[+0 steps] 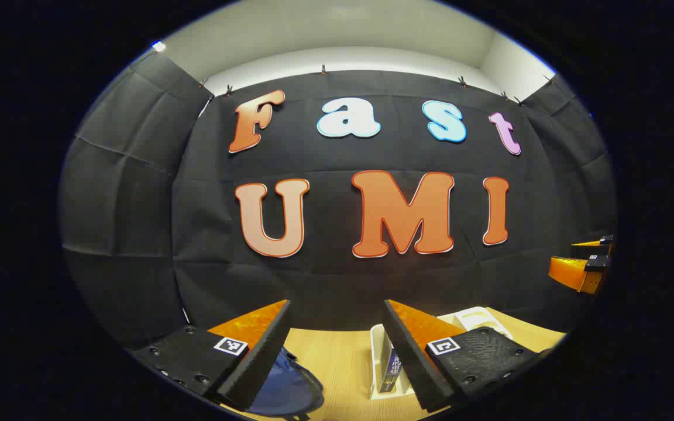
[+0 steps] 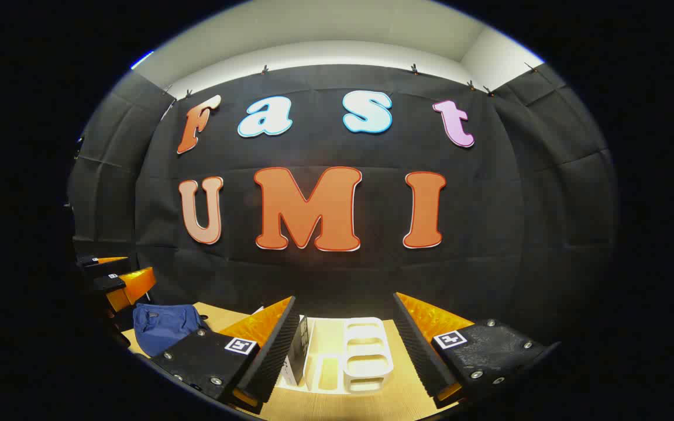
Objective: Open the schoolbag, grab two books from the bookshelf and put them into the schoolbag.
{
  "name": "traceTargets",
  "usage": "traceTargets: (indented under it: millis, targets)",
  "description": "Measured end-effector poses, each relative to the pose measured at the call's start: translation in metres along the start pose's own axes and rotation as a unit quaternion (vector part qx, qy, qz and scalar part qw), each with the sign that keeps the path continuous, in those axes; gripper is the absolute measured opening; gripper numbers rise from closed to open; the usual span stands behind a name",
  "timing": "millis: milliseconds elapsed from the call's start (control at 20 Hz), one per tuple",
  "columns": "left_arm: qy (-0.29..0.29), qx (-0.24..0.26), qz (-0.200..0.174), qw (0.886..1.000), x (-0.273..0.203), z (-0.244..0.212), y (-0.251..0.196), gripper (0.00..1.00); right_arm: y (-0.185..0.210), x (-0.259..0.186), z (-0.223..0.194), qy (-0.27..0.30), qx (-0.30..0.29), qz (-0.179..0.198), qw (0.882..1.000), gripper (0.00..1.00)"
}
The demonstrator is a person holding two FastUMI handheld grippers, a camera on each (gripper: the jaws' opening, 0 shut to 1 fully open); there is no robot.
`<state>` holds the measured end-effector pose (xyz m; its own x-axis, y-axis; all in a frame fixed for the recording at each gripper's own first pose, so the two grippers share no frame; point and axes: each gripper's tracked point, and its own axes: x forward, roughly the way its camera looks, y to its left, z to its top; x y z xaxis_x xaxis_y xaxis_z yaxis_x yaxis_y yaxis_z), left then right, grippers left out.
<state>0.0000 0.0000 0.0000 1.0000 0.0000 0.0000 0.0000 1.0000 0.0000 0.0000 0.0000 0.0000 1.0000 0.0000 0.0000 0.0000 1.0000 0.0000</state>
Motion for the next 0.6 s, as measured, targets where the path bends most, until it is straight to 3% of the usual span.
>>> traceTargets:
  millis: [300, 600]
  targets:
    - [0.004, 0.007, 0.014, 1.0, -0.012, -0.012, -0.029, 0.96, 0.009, 0.002, -0.022, 0.013, 0.002, 0.05, 0.999, 0.94]
    - [-0.003, 0.021, -0.018, 1.0, 0.011, -0.005, -0.033, 0.99, 0.021, 0.014, -0.017, 0.008, 0.008, 0.039, 0.999, 0.94]
